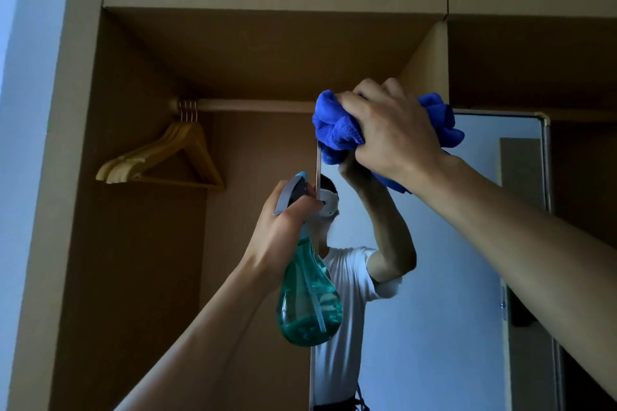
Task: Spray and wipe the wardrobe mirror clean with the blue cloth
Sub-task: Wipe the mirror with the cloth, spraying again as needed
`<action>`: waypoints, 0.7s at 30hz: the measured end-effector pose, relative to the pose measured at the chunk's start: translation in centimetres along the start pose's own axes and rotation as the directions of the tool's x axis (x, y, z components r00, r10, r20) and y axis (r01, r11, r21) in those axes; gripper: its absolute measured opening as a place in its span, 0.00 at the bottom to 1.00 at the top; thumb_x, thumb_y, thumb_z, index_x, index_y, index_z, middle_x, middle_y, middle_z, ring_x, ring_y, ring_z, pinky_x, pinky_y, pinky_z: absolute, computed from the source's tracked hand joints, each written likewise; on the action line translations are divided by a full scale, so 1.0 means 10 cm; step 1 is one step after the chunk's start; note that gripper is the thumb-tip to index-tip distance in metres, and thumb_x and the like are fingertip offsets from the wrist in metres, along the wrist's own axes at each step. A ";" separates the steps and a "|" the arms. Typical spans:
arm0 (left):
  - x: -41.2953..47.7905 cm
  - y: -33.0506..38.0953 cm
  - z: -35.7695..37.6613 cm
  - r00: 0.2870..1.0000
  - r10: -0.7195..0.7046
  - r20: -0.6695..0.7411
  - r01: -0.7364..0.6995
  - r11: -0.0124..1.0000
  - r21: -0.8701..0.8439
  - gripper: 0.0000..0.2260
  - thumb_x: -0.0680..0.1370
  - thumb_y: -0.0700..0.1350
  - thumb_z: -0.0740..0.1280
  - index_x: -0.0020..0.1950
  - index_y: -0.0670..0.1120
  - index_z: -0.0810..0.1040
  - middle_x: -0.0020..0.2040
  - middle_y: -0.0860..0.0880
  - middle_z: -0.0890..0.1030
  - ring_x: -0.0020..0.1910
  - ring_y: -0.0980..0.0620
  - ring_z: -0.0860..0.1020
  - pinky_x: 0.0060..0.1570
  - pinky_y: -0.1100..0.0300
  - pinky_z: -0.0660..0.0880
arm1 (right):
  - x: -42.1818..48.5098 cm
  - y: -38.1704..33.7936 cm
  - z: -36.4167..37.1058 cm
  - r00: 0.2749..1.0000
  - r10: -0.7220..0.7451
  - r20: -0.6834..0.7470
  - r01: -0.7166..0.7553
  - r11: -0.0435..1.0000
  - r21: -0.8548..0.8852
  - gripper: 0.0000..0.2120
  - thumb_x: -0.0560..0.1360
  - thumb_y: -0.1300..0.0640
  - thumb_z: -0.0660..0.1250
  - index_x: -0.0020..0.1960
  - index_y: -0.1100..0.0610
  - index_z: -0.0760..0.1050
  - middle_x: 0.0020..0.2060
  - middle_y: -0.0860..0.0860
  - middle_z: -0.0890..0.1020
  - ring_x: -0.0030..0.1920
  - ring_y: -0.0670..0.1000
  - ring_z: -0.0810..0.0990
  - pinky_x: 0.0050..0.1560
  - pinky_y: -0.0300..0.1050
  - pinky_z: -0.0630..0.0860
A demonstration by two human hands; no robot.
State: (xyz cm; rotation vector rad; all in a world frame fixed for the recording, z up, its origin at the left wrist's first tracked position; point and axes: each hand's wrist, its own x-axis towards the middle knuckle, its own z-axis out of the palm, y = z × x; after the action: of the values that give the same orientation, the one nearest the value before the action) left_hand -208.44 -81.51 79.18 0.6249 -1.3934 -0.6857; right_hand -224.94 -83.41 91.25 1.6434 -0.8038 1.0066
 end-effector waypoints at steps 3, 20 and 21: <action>0.00 -0.08 -0.04 1.000 -0.005 0.008 0.004 1.000 0.015 0.20 0.69 0.48 0.69 0.57 0.40 0.75 0.55 0.31 0.79 0.46 0.35 0.81 0.43 0.47 0.77 | -0.13 -0.07 0.01 1.000 -0.009 0.022 0.009 1.000 0.003 0.23 0.68 0.62 0.69 0.63 0.54 0.73 0.54 0.53 0.77 0.52 0.59 0.73 0.47 0.56 0.71; 0.45 -0.50 -0.09 0.969 -0.233 -0.081 0.234 0.972 -0.003 0.10 0.61 0.42 0.74 0.38 0.52 0.78 0.37 0.49 0.79 0.39 0.48 0.79 0.46 0.51 0.79 | -0.05 -0.14 -0.07 0.997 0.077 -0.033 -0.080 0.989 -0.128 0.28 0.66 0.63 0.71 0.65 0.54 0.71 0.54 0.57 0.76 0.51 0.61 0.73 0.47 0.56 0.71; 0.35 -0.50 -0.11 0.982 -0.169 -0.088 0.170 0.985 0.002 0.11 0.58 0.44 0.75 0.36 0.54 0.79 0.37 0.46 0.80 0.41 0.42 0.80 0.52 0.42 0.80 | -0.04 -0.12 -0.06 0.996 0.083 -0.034 -0.086 0.989 -0.124 0.28 0.66 0.64 0.71 0.65 0.54 0.71 0.54 0.57 0.76 0.52 0.61 0.73 0.48 0.57 0.72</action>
State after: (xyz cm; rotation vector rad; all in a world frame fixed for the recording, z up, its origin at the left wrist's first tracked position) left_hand -207.48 -87.43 77.66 0.7793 -1.2726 -0.7782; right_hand -224.23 -82.51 90.54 1.4951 -0.9055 1.0160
